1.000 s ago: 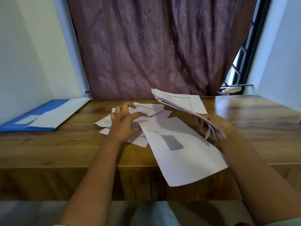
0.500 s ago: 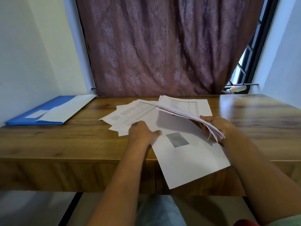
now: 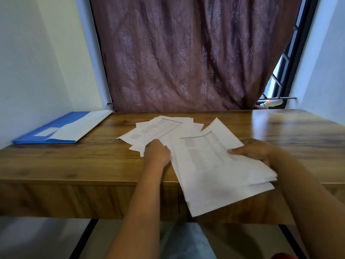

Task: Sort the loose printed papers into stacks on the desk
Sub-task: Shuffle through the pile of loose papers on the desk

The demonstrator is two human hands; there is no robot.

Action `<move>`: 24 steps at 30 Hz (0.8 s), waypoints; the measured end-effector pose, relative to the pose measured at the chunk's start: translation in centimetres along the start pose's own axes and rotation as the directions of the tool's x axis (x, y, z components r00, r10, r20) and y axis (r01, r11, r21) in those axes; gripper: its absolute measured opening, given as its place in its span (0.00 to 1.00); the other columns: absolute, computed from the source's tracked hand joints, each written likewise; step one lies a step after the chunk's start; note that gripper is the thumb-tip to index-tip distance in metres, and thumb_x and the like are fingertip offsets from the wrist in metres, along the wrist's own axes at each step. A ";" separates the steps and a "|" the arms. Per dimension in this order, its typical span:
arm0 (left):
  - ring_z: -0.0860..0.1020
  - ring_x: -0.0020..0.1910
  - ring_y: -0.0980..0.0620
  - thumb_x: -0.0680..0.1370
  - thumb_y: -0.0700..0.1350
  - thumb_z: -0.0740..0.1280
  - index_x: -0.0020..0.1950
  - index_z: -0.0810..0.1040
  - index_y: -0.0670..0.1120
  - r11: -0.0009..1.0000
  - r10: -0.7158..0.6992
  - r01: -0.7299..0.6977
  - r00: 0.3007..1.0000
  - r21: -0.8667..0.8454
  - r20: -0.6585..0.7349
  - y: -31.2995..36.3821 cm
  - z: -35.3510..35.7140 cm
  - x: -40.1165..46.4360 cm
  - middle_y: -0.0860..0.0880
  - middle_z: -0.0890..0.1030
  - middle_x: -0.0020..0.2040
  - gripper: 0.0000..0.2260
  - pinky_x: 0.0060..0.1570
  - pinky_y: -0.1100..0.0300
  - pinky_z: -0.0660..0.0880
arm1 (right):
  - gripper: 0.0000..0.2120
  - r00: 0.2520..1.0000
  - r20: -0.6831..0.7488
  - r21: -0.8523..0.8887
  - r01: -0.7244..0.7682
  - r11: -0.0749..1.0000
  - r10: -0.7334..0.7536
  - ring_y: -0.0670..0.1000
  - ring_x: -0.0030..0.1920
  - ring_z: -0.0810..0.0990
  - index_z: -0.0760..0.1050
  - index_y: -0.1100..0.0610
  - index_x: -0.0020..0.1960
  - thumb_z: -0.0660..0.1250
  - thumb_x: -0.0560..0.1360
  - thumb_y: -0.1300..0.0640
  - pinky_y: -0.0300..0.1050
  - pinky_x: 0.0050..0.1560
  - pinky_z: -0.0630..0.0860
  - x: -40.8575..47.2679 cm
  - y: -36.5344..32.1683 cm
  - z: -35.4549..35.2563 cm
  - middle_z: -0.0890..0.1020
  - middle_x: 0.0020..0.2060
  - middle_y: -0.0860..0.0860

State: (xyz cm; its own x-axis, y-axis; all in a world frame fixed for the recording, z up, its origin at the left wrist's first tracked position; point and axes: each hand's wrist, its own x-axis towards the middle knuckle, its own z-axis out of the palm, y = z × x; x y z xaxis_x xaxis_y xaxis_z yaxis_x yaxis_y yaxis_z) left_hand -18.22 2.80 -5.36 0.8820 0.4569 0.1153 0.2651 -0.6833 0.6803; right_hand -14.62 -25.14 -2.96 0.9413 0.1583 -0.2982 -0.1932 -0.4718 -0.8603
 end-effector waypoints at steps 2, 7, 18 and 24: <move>0.74 0.44 0.53 0.81 0.47 0.65 0.58 0.77 0.43 0.999 -0.006 0.007 1.000 -0.050 0.005 -0.6 -0.5 -0.2 0.45 0.79 0.55 0.09 0.45 0.63 0.72 | 0.20 0.997 0.016 -0.357 0.082 0.931 -0.082 0.54 0.53 0.81 0.76 0.53 0.64 0.72 0.74 0.52 0.46 0.52 0.77 0.0 -0.8 0.6 0.82 0.56 0.52; 0.72 0.41 0.55 0.76 0.47 0.73 0.49 0.71 0.49 0.998 0.071 -0.070 0.992 -0.008 0.106 0.3 -0.6 -2.3 0.53 0.72 0.44 0.11 0.31 0.69 0.64 | 0.30 0.987 -0.070 -0.738 0.047 0.673 -0.146 0.57 0.66 0.72 0.66 0.54 0.74 0.70 0.75 0.47 0.47 0.63 0.68 -0.4 -3.1 3.2 0.74 0.68 0.55; 0.73 0.60 0.47 0.79 0.48 0.68 0.65 0.75 0.45 0.990 0.129 -0.122 0.986 0.071 -0.105 -1.1 -1.4 0.3 0.44 0.75 0.66 0.16 0.57 0.56 0.73 | 0.15 0.997 -0.046 -0.230 0.047 0.972 -0.059 0.57 0.46 0.83 0.78 0.61 0.57 0.74 0.72 0.62 0.51 0.49 0.80 0.1 -2.6 -0.3 0.84 0.46 0.55; 0.56 0.76 0.39 0.77 0.70 0.53 0.77 0.61 0.50 0.840 0.014 -0.148 0.968 0.522 0.252 -2.1 -1.0 3.9 0.44 0.60 0.78 0.34 0.71 0.39 0.59 | 0.22 0.965 -0.073 0.281 0.262 0.923 -0.251 0.58 0.52 0.83 0.72 0.57 0.67 0.66 0.75 0.70 0.52 0.46 0.83 -0.6 -2.4 -5.2 0.82 0.58 0.58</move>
State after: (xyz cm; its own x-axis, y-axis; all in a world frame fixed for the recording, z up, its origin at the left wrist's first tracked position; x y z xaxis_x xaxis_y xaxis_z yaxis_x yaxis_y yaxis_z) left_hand -15.78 6.60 -5.62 0.9552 0.2893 -0.0618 0.2958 -0.9387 0.1770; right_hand -13.26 -28.62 1.45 0.9772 0.2081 -0.0415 -0.0100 -0.1501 -0.9886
